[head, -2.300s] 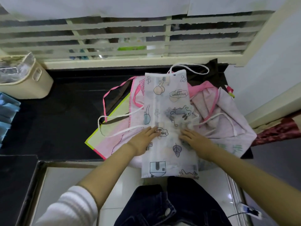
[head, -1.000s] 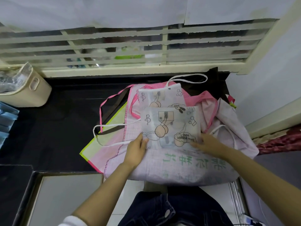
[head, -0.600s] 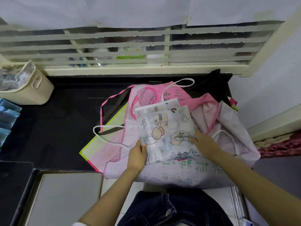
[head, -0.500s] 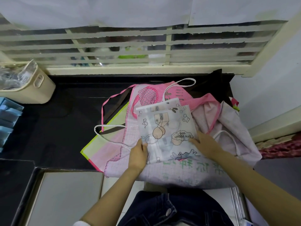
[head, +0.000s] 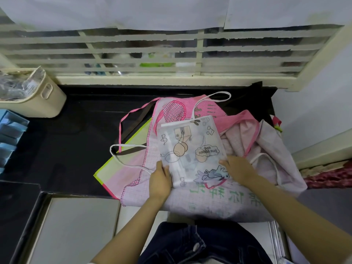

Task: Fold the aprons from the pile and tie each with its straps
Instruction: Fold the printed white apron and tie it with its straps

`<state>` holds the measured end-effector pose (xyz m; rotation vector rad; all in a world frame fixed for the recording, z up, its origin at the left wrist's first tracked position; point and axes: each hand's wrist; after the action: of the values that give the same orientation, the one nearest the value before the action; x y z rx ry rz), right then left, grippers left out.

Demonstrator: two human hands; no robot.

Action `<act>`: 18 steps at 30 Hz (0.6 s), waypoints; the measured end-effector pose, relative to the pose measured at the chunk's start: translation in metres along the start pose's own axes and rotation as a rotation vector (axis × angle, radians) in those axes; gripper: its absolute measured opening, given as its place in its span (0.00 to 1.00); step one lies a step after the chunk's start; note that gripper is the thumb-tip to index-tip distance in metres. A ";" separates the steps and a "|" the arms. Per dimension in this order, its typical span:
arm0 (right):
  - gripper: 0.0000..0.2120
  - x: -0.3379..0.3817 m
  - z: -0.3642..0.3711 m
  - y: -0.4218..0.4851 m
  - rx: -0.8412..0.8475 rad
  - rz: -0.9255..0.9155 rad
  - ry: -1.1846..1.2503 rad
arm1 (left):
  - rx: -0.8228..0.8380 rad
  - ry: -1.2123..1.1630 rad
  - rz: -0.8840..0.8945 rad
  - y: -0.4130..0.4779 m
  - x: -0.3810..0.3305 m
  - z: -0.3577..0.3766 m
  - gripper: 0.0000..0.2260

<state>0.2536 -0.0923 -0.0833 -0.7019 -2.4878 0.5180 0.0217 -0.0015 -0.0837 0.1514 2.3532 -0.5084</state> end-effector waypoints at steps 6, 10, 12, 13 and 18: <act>0.14 0.003 0.004 0.006 -0.010 -0.007 -0.056 | -0.007 0.029 -0.022 0.016 0.000 0.006 0.08; 0.14 0.003 0.006 0.008 0.000 0.005 -0.056 | -0.007 -0.066 -0.094 0.019 -0.005 0.006 0.05; 0.14 0.003 0.007 0.009 -0.002 0.014 -0.050 | -0.086 -0.005 -0.027 0.015 -0.009 0.005 0.06; 0.15 0.002 0.008 0.009 -0.010 0.021 -0.053 | -0.181 0.114 0.088 0.014 -0.009 0.004 0.07; 0.16 0.001 0.009 0.005 -0.024 0.035 -0.042 | -0.091 0.507 0.591 0.014 0.001 0.035 0.17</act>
<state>0.2498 -0.0890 -0.0923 -0.7519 -2.5283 0.5216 0.0463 -0.0026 -0.1123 0.9968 2.6290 -0.0694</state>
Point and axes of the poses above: each hand's wrist, its own y-axis towards the middle knuckle, its own z-axis out of the palm, x = y × z, and after that the axes turned 1 degree about -y, right-handed
